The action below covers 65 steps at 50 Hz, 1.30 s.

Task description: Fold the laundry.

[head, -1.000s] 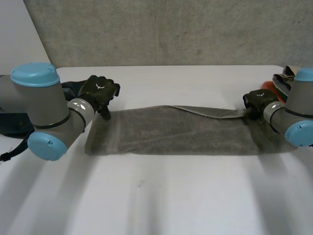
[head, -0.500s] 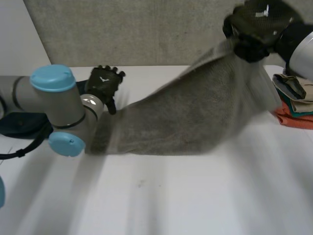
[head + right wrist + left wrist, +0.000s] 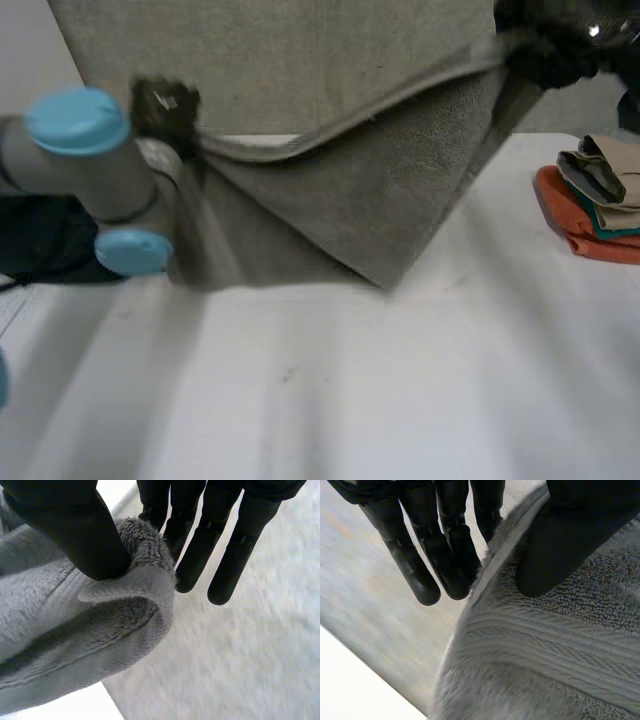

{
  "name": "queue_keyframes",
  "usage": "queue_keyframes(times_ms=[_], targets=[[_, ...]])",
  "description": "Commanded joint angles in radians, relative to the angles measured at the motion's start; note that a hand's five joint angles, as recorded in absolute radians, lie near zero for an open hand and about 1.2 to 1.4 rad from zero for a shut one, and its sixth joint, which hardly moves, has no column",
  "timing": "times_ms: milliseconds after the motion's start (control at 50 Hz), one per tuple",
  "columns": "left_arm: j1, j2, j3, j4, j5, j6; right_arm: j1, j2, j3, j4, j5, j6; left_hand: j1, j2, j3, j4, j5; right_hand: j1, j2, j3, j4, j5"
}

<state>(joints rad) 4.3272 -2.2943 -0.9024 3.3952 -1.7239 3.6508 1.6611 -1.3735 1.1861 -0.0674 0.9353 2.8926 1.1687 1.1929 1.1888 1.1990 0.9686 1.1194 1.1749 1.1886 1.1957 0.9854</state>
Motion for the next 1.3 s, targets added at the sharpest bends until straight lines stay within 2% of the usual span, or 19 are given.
queue_keyframes(times_ms=[20,60,100,200,260,340,460,600,620,660,680,720,940,1040,1120,1140,1200,1300], targets=[[0.037,0.167,-0.007,0.257,0.046,0.006,0.035,0.321,-0.322,-0.006,0.292,-0.112,0.228,0.203,0.207,0.197,0.253,0.277,0.221,0.208,0.201,0.236],[0.046,0.209,-0.009,0.327,0.041,0.005,0.058,0.393,-0.425,-0.073,0.365,-0.084,0.228,0.203,0.207,0.197,0.253,0.277,0.221,0.208,0.201,0.236],[0.049,0.236,-0.016,0.358,0.035,0.005,0.063,0.418,-0.471,-0.133,0.385,-0.052,0.228,0.203,0.207,0.197,0.253,0.277,0.221,0.208,0.201,0.236],[0.048,0.312,-0.11,0.346,0.047,-0.023,0.078,0.4,-0.424,-0.314,0.361,0.077,0.228,0.203,0.207,0.197,0.253,0.277,0.221,0.208,0.201,0.236],[0.046,0.335,-0.193,0.322,0.075,-0.038,0.089,0.366,-0.343,-0.333,0.327,0.091,0.228,0.203,0.207,0.197,0.253,0.277,0.221,0.208,0.201,0.236],[0.046,0.355,-0.363,0.297,0.11,-0.041,0.088,0.323,-0.197,-0.345,0.284,0.06,0.228,0.203,0.207,0.197,0.253,0.277,0.221,0.208,0.201,0.236],[0.049,0.323,-0.647,0.322,0.104,-0.029,0.046,0.318,0.019,-0.272,0.257,-0.056,0.228,0.203,0.207,0.197,0.253,0.277,0.221,0.208,0.201,0.236],[0.052,0.141,-0.773,0.368,0.109,0.07,0.022,0.435,0.153,-0.114,0.238,-0.28,0.228,0.203,0.207,0.197,0.253,0.277,0.221,0.208,0.201,0.236],[0.055,0.11,-0.776,0.36,0.106,0.102,0.017,0.459,0.158,-0.082,0.247,-0.324,0.068,0.044,0.048,0.038,0.094,0.277,0.221,0.208,0.201,0.236],[0.062,0.089,-0.774,0.349,0.109,0.127,0.011,0.482,0.158,-0.051,0.255,-0.361,-0.091,-0.116,-0.111,-0.122,-0.066,0.277,0.221,0.208,0.201,0.236],[0.065,0.087,-0.773,0.337,0.112,0.143,0.006,0.497,0.158,-0.033,0.261,-0.371,-0.266,-0.291,-0.287,-0.297,-0.241,0.277,0.221,0.208,0.201,0.236],[0.069,0.09,-0.77,0.328,0.109,0.15,0.005,0.502,0.158,-0.019,0.264,-0.368,-0.414,-0.439,-0.435,-0.445,-0.389,0.277,0.221,0.208,0.201,0.236],[0.137,0.127,-0.75,0.225,0.133,0.1,-0.017,0.432,0.164,-0.005,0.254,-0.299,-0.506,-0.53,-0.526,-0.536,-0.48,0.277,0.221,0.208,0.201,0.236],[0.155,0.136,-0.754,0.211,0.164,0.083,-0.014,0.432,0.171,0.012,0.241,-0.303,-0.363,-0.387,-0.383,-0.393,-0.337,0.277,0.221,0.208,0.201,0.236],[0.167,0.153,-0.763,0.203,0.196,0.063,-0.006,0.433,0.173,0.023,0.247,-0.322,0.013,-0.012,-0.008,-0.018,0.038,0.277,0.221,0.208,0.201,0.236],[0.173,0.165,-0.771,0.196,0.21,0.052,-0.007,0.43,0.173,0.027,0.247,-0.329,0.225,0.201,0.205,0.195,0.251,0.277,0.221,0.208,0.201,0.236],[0.181,0.191,-0.785,0.176,0.23,0.043,-0.007,0.425,0.173,0.041,0.244,-0.343,0.228,0.203,0.207,0.197,0.253,0.277,0.221,0.208,0.201,0.236],[0.193,0.307,-0.845,0.057,0.251,0.054,-0.009,0.377,0.181,0.159,0.241,-0.407,0.228,0.203,0.207,0.197,0.253,0.277,0.221,0.208,0.201,0.236]])
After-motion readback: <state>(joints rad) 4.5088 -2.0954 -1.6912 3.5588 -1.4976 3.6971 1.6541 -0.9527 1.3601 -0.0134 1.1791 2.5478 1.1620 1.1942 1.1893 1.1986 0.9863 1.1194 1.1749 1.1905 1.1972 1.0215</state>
